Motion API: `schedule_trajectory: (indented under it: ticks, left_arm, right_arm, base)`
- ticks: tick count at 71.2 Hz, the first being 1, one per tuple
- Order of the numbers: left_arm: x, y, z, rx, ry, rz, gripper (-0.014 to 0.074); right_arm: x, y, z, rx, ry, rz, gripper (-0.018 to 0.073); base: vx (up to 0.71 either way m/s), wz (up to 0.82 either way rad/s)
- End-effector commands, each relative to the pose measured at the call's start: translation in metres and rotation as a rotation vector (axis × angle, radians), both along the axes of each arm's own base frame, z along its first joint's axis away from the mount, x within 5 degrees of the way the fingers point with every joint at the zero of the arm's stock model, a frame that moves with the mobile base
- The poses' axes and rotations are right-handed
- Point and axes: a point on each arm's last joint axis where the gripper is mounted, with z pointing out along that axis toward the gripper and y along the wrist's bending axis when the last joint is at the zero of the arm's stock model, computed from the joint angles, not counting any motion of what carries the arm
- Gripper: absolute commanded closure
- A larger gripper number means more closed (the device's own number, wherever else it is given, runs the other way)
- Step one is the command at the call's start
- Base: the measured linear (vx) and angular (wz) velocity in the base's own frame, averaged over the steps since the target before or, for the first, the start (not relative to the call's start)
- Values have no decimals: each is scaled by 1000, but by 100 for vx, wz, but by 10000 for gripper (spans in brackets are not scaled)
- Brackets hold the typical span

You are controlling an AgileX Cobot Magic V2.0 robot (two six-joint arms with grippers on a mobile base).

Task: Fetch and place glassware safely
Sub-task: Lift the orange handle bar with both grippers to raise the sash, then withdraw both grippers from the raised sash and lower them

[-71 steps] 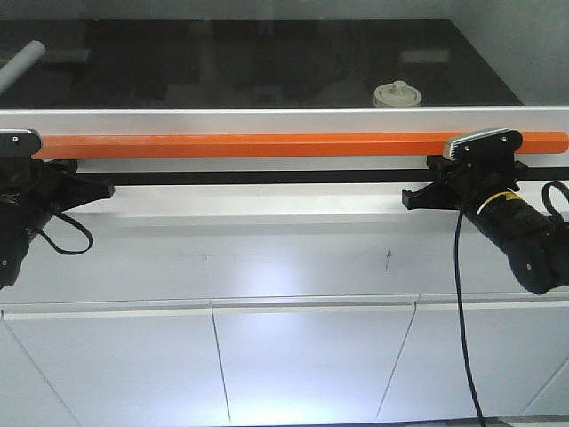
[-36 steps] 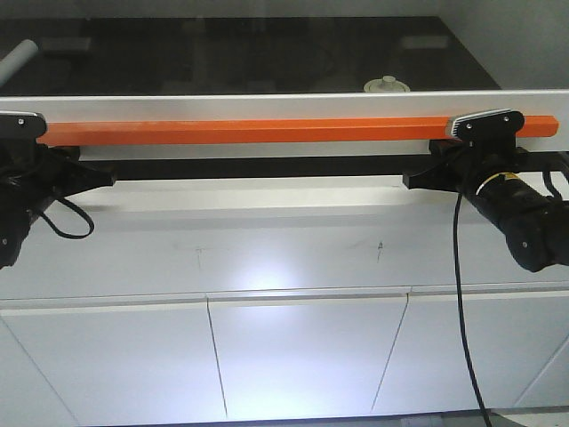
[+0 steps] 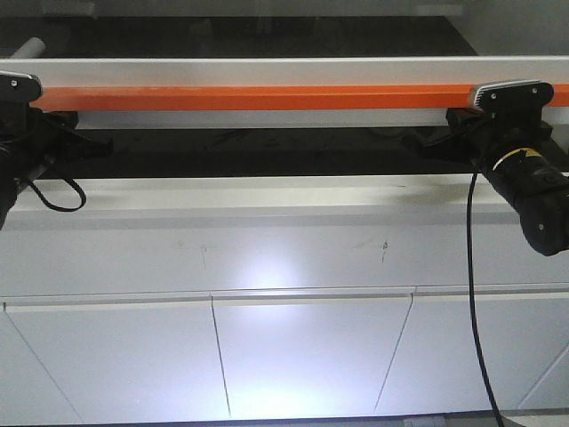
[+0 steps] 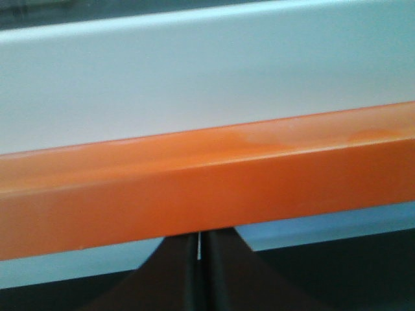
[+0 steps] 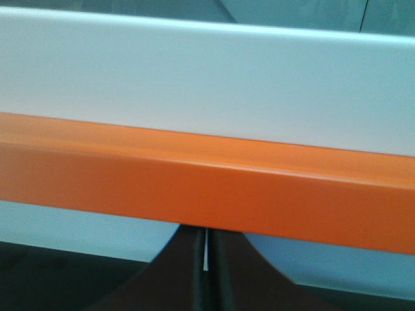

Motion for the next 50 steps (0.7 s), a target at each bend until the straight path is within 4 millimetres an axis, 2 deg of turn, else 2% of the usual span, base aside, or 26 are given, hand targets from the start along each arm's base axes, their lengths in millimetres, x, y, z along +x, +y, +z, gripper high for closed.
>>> schedule_trajectory:
  ticks: [1, 30, 50]
  left_arm:
    - [-15, -4, 95, -5, -488, -24, 603]
    - [-38, -3, 127, -5, -537, -22, 603]
    - [-49, -2, 139, -3, -526, -19, 603]
  right_arm:
    - [-17, -3, 95, 54, -471, 13, 563]
    - [-40, -4, 131, 45, -515, 5, 563]
    - [-49, -4, 143, 44, -513, 0, 563]
  base:
    - [0, 0]
    - [0, 0]
    - [0, 0]
